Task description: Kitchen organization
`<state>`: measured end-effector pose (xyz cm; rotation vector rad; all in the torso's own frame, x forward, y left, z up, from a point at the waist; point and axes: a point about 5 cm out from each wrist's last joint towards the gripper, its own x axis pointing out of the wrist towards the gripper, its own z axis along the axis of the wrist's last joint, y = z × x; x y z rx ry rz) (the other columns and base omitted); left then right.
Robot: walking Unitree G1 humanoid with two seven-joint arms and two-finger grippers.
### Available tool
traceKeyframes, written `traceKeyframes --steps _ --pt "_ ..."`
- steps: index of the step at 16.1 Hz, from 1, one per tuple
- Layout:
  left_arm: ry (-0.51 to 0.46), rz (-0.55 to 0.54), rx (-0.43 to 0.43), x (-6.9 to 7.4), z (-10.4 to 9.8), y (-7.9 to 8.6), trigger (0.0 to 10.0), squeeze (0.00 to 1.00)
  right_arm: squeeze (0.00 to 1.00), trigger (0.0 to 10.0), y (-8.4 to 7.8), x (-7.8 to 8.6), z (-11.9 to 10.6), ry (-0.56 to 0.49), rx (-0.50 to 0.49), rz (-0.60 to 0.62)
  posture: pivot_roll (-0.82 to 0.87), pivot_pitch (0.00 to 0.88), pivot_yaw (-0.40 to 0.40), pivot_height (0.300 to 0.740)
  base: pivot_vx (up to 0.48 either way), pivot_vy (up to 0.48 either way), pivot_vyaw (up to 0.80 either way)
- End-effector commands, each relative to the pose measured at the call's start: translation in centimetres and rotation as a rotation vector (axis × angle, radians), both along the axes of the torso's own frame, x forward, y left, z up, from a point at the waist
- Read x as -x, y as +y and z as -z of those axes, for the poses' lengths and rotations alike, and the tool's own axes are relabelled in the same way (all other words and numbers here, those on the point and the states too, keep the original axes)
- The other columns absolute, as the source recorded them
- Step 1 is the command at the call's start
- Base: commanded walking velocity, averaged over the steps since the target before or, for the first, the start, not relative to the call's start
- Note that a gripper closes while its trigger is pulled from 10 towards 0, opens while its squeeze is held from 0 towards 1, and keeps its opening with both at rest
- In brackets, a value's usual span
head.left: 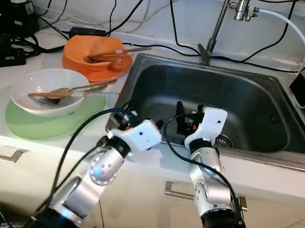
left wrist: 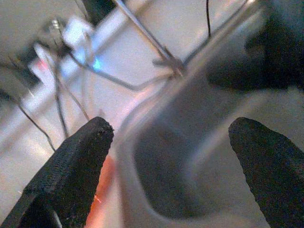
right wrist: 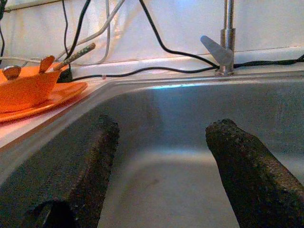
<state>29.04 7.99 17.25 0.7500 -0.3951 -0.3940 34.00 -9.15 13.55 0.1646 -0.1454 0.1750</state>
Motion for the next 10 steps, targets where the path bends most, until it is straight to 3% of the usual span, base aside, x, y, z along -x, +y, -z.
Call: traceKeyframes --steps 1,3,6,10 --pt "-0.068 0.023 -0.03 0.3 -1.8 -0.5 10.0 0.0 0.0 10.0 0.2 0.0 0.4 0.018 -0.002 -0.008 0.11 0.025 -0.002 0.74 0.0 0.0 0.0" --pt "-0.116 -0.009 -0.083 0.2 -3.0 -0.1 10.0 0.0 0.0 10.0 0.4 0.0 0.4 0.018 -0.001 -0.018 0.11 0.004 0.001 0.74 0.0 0.0 0.0" --pt "-0.119 -0.048 -0.137 0.1 -3.0 1.1 10.0 0.0 0.0 10.0 0.4 -0.1 0.3 0.013 0.0 -0.022 0.11 0.0 0.001 0.74 0.0 0.0 0.0" --pt "-0.038 -0.112 -0.214 0.3 -1.6 3.2 10.0 0.0 0.0 10.0 0.3 -0.3 0.2 0.005 0.001 -0.023 0.11 0.0 0.004 0.74 0.0 0.0 0.0"
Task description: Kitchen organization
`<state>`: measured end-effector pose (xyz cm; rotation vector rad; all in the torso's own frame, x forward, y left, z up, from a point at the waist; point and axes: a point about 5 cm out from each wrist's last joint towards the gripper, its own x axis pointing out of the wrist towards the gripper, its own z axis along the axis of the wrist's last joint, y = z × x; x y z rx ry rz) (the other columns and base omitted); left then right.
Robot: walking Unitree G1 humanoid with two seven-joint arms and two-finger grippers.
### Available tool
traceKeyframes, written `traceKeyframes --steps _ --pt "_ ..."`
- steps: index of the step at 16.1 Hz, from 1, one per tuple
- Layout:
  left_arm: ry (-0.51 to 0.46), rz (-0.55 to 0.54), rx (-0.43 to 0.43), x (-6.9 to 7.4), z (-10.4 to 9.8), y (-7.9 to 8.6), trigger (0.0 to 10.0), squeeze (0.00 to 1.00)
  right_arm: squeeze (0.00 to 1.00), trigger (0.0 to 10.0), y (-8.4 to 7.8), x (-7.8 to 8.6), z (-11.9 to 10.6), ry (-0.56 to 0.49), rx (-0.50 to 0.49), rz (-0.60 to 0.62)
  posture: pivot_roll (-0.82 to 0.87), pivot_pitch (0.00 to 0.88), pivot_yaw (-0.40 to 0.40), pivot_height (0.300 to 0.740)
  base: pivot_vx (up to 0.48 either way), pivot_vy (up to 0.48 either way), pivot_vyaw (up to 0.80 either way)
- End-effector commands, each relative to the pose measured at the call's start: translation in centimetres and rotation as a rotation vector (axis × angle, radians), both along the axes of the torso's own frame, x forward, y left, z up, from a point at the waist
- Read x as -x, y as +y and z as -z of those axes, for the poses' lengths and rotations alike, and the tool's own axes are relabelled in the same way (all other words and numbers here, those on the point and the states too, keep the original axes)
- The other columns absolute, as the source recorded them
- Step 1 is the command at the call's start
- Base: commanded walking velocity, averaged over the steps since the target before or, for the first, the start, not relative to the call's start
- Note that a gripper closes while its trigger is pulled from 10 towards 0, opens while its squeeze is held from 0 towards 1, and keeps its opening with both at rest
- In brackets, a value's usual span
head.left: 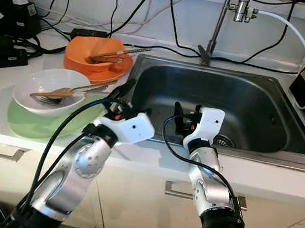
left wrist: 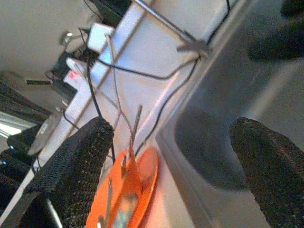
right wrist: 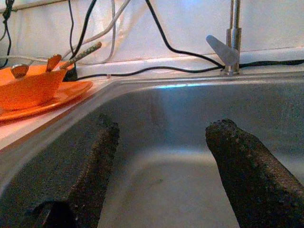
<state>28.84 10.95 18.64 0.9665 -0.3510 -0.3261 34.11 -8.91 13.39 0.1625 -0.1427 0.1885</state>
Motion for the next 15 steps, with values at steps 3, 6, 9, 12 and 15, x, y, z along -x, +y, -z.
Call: traceKeyframes --steps 3,6,9,12,15 --pt "0.007 -0.059 -0.038 -0.1 0.1 1.2 10.0 0.0 0.0 10.0 0.2 -0.1 0.0 0.001 -0.001 -0.013 0.11 0.0 0.002 0.74 0.0 0.0 0.0" --pt "-0.024 -0.13 -0.093 -0.6 -0.4 2.0 10.0 0.0 0.0 10.0 0.1 -0.2 -0.1 -0.002 -0.002 -0.01 0.11 0.003 -0.002 0.74 0.0 0.0 0.0" --pt "-0.031 -0.182 -0.098 -0.9 -0.6 2.6 10.0 0.0 0.0 10.0 -0.1 -0.1 0.1 0.005 -0.005 0.003 0.11 0.018 -0.003 0.74 0.0 0.0 0.0" --pt "-0.028 -0.203 -0.118 -1.5 -0.5 2.8 10.0 0.0 0.0 10.0 -0.3 -0.1 0.0 0.003 -0.003 0.006 0.1 0.024 -0.003 0.74 0.0 0.0 0.0" --pt "-0.028 -0.208 -0.124 -1.7 -0.5 2.7 6.5 0.0 0.0 10.0 -0.2 -0.2 -0.1 -0.001 -0.005 0.006 0.1 0.024 -0.002 0.74 0.0 0.0 0.0"
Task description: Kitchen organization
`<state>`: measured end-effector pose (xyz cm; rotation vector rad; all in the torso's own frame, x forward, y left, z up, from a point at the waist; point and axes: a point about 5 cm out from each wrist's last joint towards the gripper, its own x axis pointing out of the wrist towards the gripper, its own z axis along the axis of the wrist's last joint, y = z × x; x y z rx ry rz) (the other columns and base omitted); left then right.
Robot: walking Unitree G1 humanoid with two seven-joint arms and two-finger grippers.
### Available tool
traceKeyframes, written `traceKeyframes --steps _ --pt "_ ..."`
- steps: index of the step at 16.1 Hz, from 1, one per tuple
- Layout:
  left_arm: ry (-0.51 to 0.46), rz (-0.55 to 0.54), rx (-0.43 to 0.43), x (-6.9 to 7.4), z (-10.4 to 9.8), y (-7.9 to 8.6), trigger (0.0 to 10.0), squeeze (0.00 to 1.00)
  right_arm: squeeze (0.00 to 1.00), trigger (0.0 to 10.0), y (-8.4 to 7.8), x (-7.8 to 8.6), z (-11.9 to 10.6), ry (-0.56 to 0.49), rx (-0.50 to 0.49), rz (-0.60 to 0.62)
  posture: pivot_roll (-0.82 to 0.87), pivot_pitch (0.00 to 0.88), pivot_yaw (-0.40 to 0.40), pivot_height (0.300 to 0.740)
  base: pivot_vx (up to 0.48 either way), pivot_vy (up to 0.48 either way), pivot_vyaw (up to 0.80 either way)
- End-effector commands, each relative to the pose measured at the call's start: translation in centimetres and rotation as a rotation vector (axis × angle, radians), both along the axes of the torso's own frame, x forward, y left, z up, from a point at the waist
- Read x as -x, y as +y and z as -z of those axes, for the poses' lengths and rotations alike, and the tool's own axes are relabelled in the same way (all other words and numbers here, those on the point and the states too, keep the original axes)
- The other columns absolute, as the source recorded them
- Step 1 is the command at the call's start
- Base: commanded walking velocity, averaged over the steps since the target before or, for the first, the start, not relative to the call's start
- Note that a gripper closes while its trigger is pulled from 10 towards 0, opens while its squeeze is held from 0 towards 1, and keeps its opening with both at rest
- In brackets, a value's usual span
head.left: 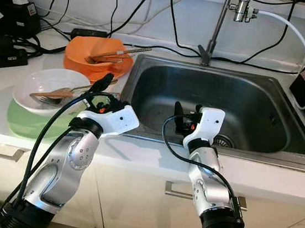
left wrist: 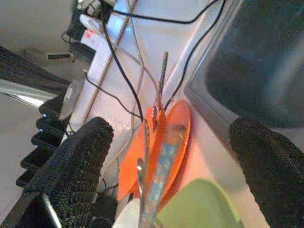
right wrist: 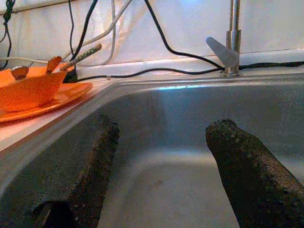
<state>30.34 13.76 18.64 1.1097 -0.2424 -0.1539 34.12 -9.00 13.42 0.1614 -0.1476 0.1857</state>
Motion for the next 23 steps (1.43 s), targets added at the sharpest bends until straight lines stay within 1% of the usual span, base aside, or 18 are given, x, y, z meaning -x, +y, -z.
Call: traceKeyframes --steps 1,2,3,4,5,6,7,8,9,10,12,13,15,16,19,21,22,23 --pt "-0.016 0.003 -0.008 -0.28 -0.47 -0.19 4.8 0.0 0.0 10.0 -0.12 -0.16 -0.08 0.003 -0.006 0.003 0.1 0.025 -0.001 0.74 0.0 0.0 0.0" --pt "-0.014 0.014 -0.009 -0.27 -0.37 -0.45 2.9 0.0 0.0 10.0 -0.14 -0.16 -0.09 0.003 -0.007 0.005 0.1 0.025 0.0 0.74 0.0 0.0 0.0" --pt "-0.014 0.015 -0.009 -0.25 -0.34 -0.5 2.2 0.0 0.0 10.0 -0.14 -0.15 -0.09 0.003 -0.007 0.005 0.1 0.025 0.0 0.74 0.0 0.0 0.0" --pt "-0.014 0.02 -0.009 -0.21 -0.31 -0.61 1.8 0.0 0.0 10.0 -0.14 -0.15 -0.07 0.004 -0.007 0.006 0.1 0.025 -0.001 0.74 0.0 0.0 0.0" --pt "-0.016 0.025 -0.011 -0.19 -0.29 -0.7 1.9 0.0 0.0 10.0 -0.13 -0.14 -0.06 0.004 -0.007 0.005 0.1 0.027 -0.001 0.74 0.0 0.0 0.0" --pt "-0.018 0.036 -0.015 -0.17 -0.26 -0.88 2.7 0.0 0.0 10.0 -0.1 -0.15 -0.04 0.005 -0.007 0.004 0.1 0.027 -0.002 0.74 0.0 0.0 0.0" --pt "-0.019 0.041 -0.017 -0.14 -0.26 -0.99 2.6 0.0 0.0 10.0 -0.07 -0.14 -0.03 0.005 -0.007 0.002 0.1 0.027 -0.002 0.74 0.0 0.0 0.0" --pt "-0.018 0.043 -0.015 -0.13 -0.27 -1.09 1.7 0.0 0.0 10.0 -0.04 -0.14 -0.02 0.006 -0.007 0.001 0.1 0.027 -0.002 0.74 0.0 0.0 0.0" --pt "-0.017 0.044 -0.014 -0.13 -0.26 -1.12 1.7 0.0 0.0 10.0 -0.04 -0.14 -0.02 0.006 -0.007 0.001 0.1 0.027 -0.002 0.74 0.0 0.0 0.0" --pt "-0.015 0.045 -0.016 -0.14 -0.26 -1.17 0.9 0.0 0.0 10.0 -0.02 -0.13 -0.02 0.006 -0.008 0.001 0.1 0.028 -0.003 0.74 0.0 0.0 0.0" --pt "-0.007 0.025 -0.029 -0.28 -0.14 -0.97 1.1 0.0 0.0 10.0 -0.01 -0.11 0.0 0.006 -0.009 0.002 0.1 0.028 0.0 0.74 0.0 0.0 0.0" --pt "-0.004 0.016 -0.035 -0.34 -0.09 -0.85 1.5 0.0 0.0 10.0 -0.01 -0.09 0.02 0.006 -0.009 0.002 0.1 0.028 -0.002 0.74 0.0 0.0 0.0" --pt "-0.001 -0.006 -0.045 -0.48 -0.05 -0.58 9.3 0.0 0.0 10.0 -0.01 -0.06 0.06 0.007 -0.009 0.002 0.1 0.028 -0.002 0.74 0.0 0.0 0.0" --pt "0.0 -0.008 -0.045 -0.51 -0.06 -0.56 10.0 0.0 0.0 10.0 -0.01 -0.07 0.05 0.007 -0.009 0.002 0.1 0.027 -0.002 0.74 0.0 0.0 0.0" --pt "0.006 -0.01 -0.046 -0.58 0.01 -0.63 10.0 0.0 0.0 10.0 -0.04 -0.08 0.06 0.007 -0.008 0.002 0.1 0.029 -0.003 0.74 0.0 0.0 0.0" --pt "0.011 -0.012 -0.045 -0.65 0.06 -0.66 7.6 0.0 0.0 10.0 -0.04 -0.09 0.03 0.006 -0.009 0.003 0.1 0.029 -0.002 0.74 0.0 0.0 0.0" --pt "0.012 -0.011 -0.045 -0.66 0.08 -0.67 7.6 0.0 0.0 10.0 -0.04 -0.08 0.02 0.006 -0.009 0.003 0.1 0.029 -0.002 0.74 0.0 0.0 0.0" --pt "0.014 -0.011 -0.045 -0.7 0.12 -0.69 3.9 0.0 0.0 10.0 -0.04 -0.08 0.02 0.006 -0.009 0.004 0.09 0.028 -0.001 0.74 0.0 0.0 0.0"
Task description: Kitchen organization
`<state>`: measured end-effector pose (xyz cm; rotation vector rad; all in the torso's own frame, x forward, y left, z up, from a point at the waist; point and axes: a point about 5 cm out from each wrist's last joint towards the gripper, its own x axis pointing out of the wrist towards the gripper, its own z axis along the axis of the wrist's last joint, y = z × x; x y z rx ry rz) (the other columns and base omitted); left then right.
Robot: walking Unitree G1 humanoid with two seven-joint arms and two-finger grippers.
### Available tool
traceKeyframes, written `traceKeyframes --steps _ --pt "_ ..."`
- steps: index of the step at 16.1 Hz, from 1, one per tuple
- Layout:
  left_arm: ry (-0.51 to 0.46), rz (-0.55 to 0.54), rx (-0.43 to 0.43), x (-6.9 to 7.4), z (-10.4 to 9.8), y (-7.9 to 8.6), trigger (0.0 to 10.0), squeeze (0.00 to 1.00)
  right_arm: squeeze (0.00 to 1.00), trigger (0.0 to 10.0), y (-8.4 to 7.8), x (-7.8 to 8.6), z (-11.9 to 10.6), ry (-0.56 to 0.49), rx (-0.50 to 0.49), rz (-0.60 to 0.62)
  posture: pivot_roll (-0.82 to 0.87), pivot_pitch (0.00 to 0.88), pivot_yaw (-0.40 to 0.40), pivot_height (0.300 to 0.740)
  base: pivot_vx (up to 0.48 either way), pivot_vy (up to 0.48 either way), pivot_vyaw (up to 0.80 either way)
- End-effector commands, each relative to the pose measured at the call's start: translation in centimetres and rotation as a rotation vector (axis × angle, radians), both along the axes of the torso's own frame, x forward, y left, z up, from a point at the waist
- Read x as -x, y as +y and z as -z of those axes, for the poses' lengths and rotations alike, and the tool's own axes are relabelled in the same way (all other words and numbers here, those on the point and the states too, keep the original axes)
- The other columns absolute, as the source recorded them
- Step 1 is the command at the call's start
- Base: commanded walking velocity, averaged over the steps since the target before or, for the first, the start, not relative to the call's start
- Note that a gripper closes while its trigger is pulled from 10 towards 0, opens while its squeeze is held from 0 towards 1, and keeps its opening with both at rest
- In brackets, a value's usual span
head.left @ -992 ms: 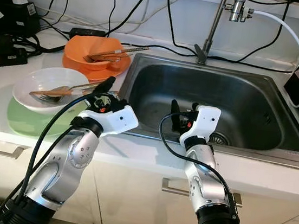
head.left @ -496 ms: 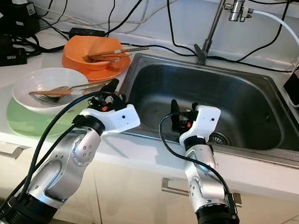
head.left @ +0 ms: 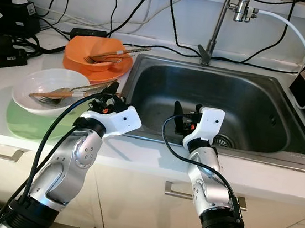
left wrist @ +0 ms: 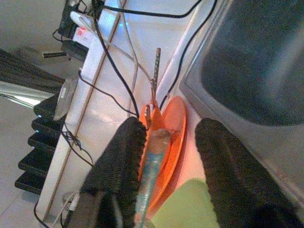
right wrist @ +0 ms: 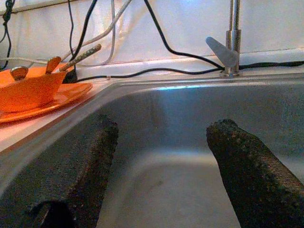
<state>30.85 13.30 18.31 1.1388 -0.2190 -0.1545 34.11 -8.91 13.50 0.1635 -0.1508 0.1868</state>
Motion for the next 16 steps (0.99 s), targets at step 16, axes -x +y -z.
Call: traceKeyframes --steps 16 --pt "-0.079 0.003 -0.048 -0.4 -2.1 -0.6 0.0 0.0 0.0 10.0 -0.2 -0.1 0.1 0.009 -0.01 0.007 0.1 0.027 -0.005 0.74 0.0 0.0 0.0"
